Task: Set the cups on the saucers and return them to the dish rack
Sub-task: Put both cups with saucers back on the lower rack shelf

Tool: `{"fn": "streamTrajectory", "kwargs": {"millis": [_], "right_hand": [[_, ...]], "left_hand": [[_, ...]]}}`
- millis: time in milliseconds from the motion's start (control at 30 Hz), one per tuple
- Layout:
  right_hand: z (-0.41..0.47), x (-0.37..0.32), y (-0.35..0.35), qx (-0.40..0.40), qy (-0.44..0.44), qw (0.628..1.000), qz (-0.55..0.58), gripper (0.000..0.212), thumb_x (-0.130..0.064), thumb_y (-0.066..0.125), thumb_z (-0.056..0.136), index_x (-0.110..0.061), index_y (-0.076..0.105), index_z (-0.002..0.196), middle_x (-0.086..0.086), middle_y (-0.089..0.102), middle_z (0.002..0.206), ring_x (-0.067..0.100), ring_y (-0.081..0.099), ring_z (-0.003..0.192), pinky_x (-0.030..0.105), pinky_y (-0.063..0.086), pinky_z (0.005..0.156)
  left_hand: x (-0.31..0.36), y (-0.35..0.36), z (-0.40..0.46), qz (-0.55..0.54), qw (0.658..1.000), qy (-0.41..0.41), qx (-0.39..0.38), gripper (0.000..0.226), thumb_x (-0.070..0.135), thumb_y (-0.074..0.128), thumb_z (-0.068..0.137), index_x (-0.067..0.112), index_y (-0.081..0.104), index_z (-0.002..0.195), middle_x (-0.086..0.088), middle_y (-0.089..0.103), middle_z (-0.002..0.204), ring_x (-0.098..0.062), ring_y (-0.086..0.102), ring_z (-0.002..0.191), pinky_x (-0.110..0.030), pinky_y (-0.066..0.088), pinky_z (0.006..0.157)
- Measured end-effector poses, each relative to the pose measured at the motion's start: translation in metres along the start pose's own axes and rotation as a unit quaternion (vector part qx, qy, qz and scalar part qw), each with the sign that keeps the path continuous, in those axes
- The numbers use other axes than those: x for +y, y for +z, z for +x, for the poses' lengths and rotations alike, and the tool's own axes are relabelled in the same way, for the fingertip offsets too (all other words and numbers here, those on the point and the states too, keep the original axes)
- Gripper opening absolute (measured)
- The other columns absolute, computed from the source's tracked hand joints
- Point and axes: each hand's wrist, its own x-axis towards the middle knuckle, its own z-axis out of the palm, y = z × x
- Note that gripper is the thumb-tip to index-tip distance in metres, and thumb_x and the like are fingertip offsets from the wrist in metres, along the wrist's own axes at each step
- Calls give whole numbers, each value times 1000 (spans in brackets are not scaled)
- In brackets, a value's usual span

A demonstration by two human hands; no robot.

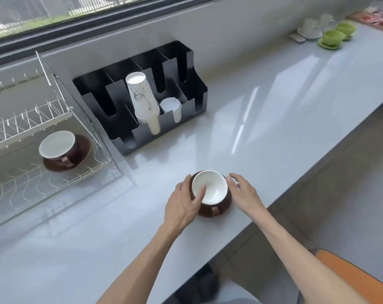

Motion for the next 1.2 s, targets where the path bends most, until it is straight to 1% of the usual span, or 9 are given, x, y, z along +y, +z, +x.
{"fn": "streamTrajectory", "kwargs": {"millis": [67,167,267,367,500,600,833,1067,1200], "right_hand": [[4,2,3,-6,19,999,34,50,-49,41,102,-22,47,144,2,52,146,21,47,135,33,36,108],[9,3,7,-11,28,998,63,44,-44,38,104,-25,52,140,-3,55,140,18,49,131,26,34,98],[12,2,10,-18,15,998,66,39,-38,33,105,-30,57,134,-10,58,135,12,49,124,26,34,96],[17,3,13,-26,3,998,62,38,-35,33,105,-33,61,131,-12,62,130,12,51,122,26,37,96],[21,4,14,-26,3,999,45,36,-38,34,105,-26,64,122,-3,67,120,19,56,113,33,44,94],[23,5,16,-28,-6,999,37,38,-40,34,105,-21,65,114,4,69,113,25,59,110,40,46,96],[21,-8,32,-50,-38,998,29,40,-43,33,105,-21,65,111,9,68,109,27,60,107,42,48,94],[21,-47,66,-94,-80,992,16,38,-42,34,105,-23,66,109,5,69,105,25,60,103,39,49,88],[18,-75,96,-129,-107,986,11,38,-44,34,105,-27,66,115,-3,68,101,19,59,97,31,45,78]], "left_hand": [[0,0,3,-55,998,-35,-20,72,66,41,95,29,28,155,-2,42,153,-25,46,136,-37,35,106],[-6,4,11,-94,995,-29,-34,64,67,42,93,32,40,147,6,53,134,-20,48,132,-35,39,105],[-13,6,17,-139,989,-32,-45,59,70,42,89,35,54,135,7,64,119,-18,59,114,-42,49,100],[-11,2,17,-195,979,-26,-55,39,50,46,98,31,62,128,16,64,100,-13,60,90,-32,51,85],[-14,2,19,-193,980,-16,-52,37,36,44,101,28,62,132,7,67,111,-12,59,89,-29,49,84],[-18,5,19,-180,982,-13,-50,41,41,41,98,34,61,132,3,67,112,-17,60,93,-32,49,84],[-34,-12,18,-183,983,-21,-26,43,49,39,93,41,61,130,3,68,110,-20,61,101,-43,51,93],[-67,-46,4,-194,980,-42,35,37,42,42,99,39,62,130,3,66,106,-16,55,90,-42,51,90],[-93,-73,-8,-216,972,-70,68,42,48,41,93,43,60,130,6,67,116,-19,60,107,-44,50,96]]}}
